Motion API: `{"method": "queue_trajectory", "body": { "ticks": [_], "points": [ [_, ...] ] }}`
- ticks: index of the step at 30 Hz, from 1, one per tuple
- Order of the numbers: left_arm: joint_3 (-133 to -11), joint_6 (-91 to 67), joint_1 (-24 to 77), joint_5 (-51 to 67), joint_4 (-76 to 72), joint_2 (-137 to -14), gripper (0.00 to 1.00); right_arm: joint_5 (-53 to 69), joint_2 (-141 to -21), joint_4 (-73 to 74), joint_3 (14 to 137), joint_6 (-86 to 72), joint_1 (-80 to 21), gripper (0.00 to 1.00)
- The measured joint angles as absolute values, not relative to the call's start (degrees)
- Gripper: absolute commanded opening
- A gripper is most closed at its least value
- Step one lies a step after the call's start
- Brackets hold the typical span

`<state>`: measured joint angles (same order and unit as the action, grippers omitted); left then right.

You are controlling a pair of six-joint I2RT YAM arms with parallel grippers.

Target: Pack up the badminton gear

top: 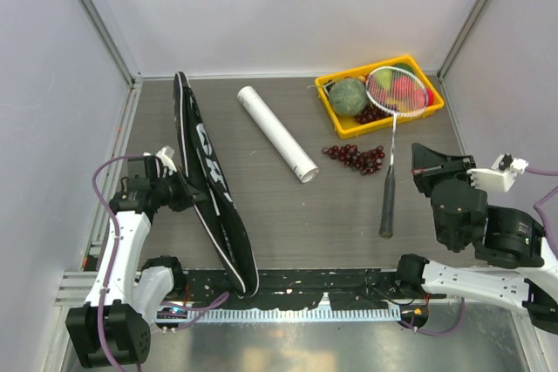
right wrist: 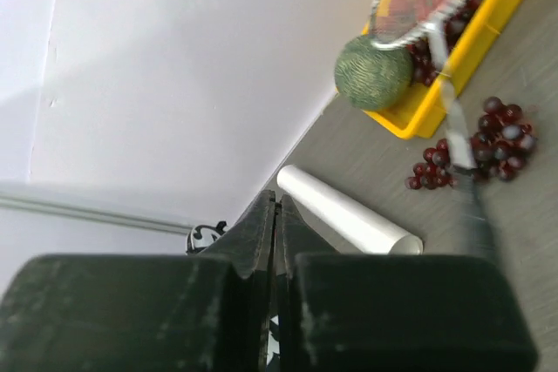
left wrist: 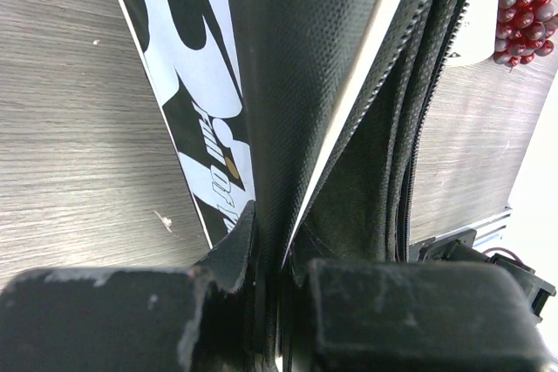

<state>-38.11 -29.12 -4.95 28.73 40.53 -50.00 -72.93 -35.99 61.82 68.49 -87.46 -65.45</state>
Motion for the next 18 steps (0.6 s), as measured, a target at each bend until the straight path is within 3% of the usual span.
{"method": "queue_trajectory", "body": {
  "ticks": [6, 8, 12, 16, 18],
  "points": [
    [-38.1, -29.1, -5.0, 28.7, 40.6, -49.3, 0.0, -67.3, -35.4, 38.6, 61.5, -63.2, -65.5, 0.05],
    [-38.1, -29.1, -5.0, 28.7, 40.6, -49.1, 0.0, -63.5, -37.1, 36.5, 60.1, -58.7, -65.5, 0.16],
    [-38.1, -29.1, -5.0, 28.7, 40.6, -49.1, 0.0, -59.5, -41.2, 41.8, 58.6, -58.3, -65.5, 0.55],
    [-38.1, -29.1, -5.0, 28.8, 40.6, -49.1, 0.0, -56.8, -41.1, 50.3, 51.2, -63.1, -62.9, 0.67],
    [-38.1, -29.1, -5.0, 28.8, 40.6, -49.1, 0.0, -53.3, -40.5, 53.7, 47.1, -64.3, -57.7, 0.68]
  ]
}}
